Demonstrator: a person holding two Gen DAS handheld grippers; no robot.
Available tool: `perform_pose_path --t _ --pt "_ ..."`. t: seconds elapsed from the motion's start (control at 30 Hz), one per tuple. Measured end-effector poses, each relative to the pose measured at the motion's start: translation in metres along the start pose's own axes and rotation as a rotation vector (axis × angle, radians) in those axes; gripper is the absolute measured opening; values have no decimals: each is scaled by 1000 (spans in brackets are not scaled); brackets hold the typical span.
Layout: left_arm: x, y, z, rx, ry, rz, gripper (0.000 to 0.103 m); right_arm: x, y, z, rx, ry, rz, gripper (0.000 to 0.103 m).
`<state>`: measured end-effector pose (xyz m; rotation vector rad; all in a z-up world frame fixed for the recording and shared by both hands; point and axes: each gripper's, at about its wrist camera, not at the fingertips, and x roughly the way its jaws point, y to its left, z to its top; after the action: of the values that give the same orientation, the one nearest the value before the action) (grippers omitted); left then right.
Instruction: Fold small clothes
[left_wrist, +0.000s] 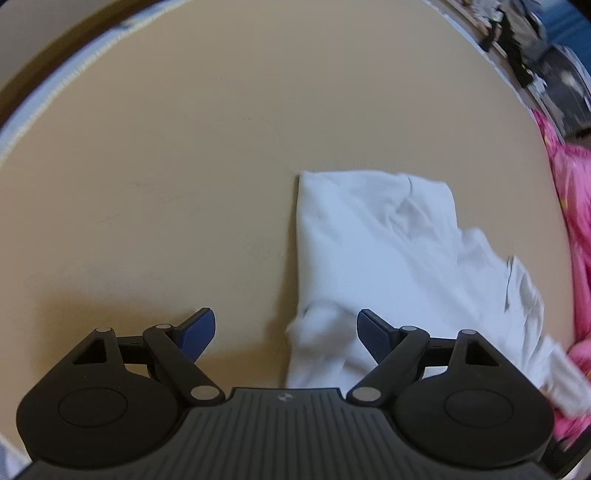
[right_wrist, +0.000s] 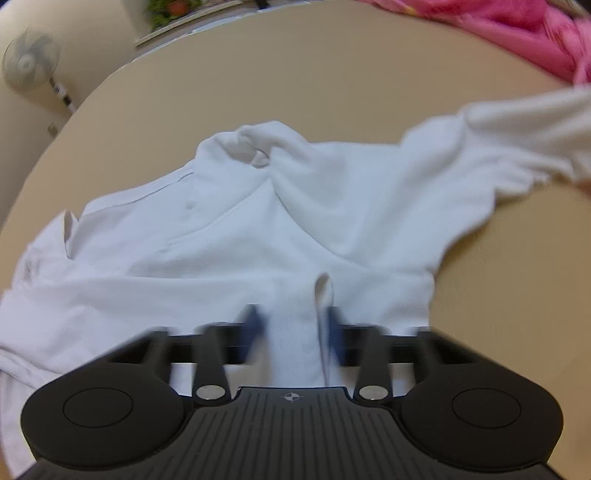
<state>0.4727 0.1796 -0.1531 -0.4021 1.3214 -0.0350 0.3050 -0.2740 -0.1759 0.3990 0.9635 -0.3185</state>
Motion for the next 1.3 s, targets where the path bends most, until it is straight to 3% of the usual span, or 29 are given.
perform_pose_path --t 0.07,0.13,0.17,0.27,0.3,0.33,0.47,0.6,0.67,0.7,0.73,0.8,0.87,0.9,0.93,1.03,1.13,1.2,1.23,1.3 --pt "12 -1 17 -49 21 -22 77 -14 8 5 -57 -41 37 7" --pt "20 -3 27 -68 34 -62 47 -39 20 12 -121 -115 99 7" --pt "26 -7 30 -57 44 -78 41 -51 25 20 -139 -143 138 7" --pt "28 -17 31 9 23 -92 41 -78 26 48 -116 -176 290 7" --pt "30 -19 31 17 18 -92 48 -81 24 57 -115 -185 310 7" --pt "31 -18 33 14 18 -97 56 -80 22 65 -121 -204 294 7" --pt "29 -15 37 15 -36 -96 59 -32 2 81 -112 -220 90 8" --pt "37 -17 38 20 -42 -86 59 38 -24 71 -27 25 -46 27" --pt "41 -21 36 26 -65 -64 27 39 -32 64 15 -6 -29 34" --pt "41 -25 35 41 -81 -46 4 36 -34 63 29 -16 -22 39" --pt "39 -28 33 56 -100 -39 5 30 -37 63 54 -22 -23 48" --pt "34 -30 30 91 -145 -34 5 12 -36 57 78 -70 -34 49" --pt "32 -23 34 99 -129 -50 6 -12 -23 50 21 -141 -5 51" --pt "32 -19 36 107 -119 -63 11 -25 -8 43 -21 -158 41 51" --pt "32 -17 38 126 -107 -88 22 -34 12 35 -84 -160 134 51" --pt "28 -10 42 177 -75 -131 52 -47 72 10 -231 -98 390 50" --pt "18 -1 41 197 -74 -122 62 -42 142 -18 -370 -27 568 49" --pt "11 5 41 196 -77 -121 66 -28 174 -27 -319 75 658 49" --pt "9 7 41 196 -78 -124 69 -17 186 -30 -225 157 700 49" --pt "9 8 43 198 -74 -129 71 1 197 -34 -54 221 729 49"
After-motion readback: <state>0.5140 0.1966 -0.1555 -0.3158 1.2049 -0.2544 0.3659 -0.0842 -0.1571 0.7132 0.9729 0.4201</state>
